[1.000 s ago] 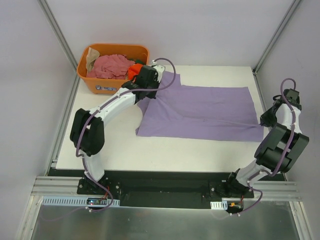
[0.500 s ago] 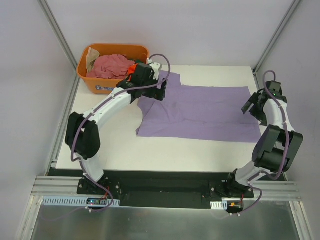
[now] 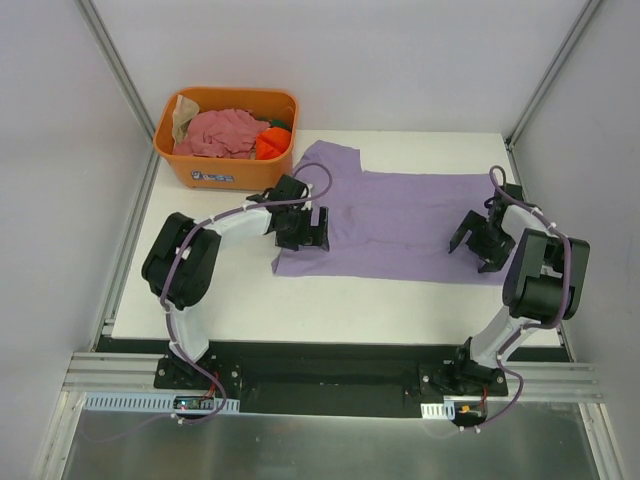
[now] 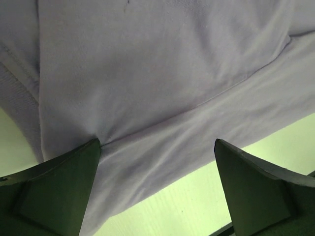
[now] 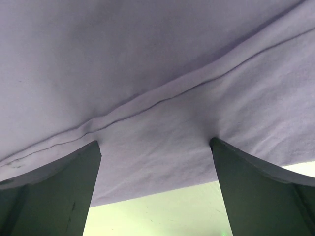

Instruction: Fold and stack the t-shirts

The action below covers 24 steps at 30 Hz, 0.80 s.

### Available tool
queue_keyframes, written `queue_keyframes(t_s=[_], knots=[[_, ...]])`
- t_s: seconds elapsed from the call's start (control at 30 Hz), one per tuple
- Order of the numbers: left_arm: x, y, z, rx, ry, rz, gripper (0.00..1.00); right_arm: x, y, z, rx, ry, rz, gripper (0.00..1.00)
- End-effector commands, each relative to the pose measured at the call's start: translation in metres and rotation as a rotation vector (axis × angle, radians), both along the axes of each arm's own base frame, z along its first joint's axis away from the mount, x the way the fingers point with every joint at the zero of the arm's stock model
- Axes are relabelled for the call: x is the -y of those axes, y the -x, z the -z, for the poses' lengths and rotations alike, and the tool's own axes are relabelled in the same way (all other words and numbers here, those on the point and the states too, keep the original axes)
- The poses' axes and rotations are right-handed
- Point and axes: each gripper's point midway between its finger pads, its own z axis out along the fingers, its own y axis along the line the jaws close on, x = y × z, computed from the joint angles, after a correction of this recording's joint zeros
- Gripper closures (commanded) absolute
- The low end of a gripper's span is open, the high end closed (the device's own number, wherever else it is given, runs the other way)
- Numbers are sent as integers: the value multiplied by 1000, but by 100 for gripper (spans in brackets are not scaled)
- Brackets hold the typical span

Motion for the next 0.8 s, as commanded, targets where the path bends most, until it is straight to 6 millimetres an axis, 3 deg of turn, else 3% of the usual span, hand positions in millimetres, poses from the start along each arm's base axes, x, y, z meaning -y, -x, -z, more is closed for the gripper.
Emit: queue_keyframes(t_s=[0.0,0.17,0.33,0.47,0.6,0.77], knots=[[-5,23,3,-57,35,-51,1,5,21,5,-61,32,55,4],[-21,77,21,-162,24,-78,1,20,63,7,-136,109,143,4],[-38,138,26,-188,-12,-95,1,17,94,9,-160,88,198,4],[-52,168,25,-190,-10,-148,1,9,112,9,-150,75,209,4],[-55,180,18,-167,4,-161,1,6,122,2,-107,90,203,4],[-55,166,-5,-58,14,-159,1,6,109,-18,-3,93,145,4]])
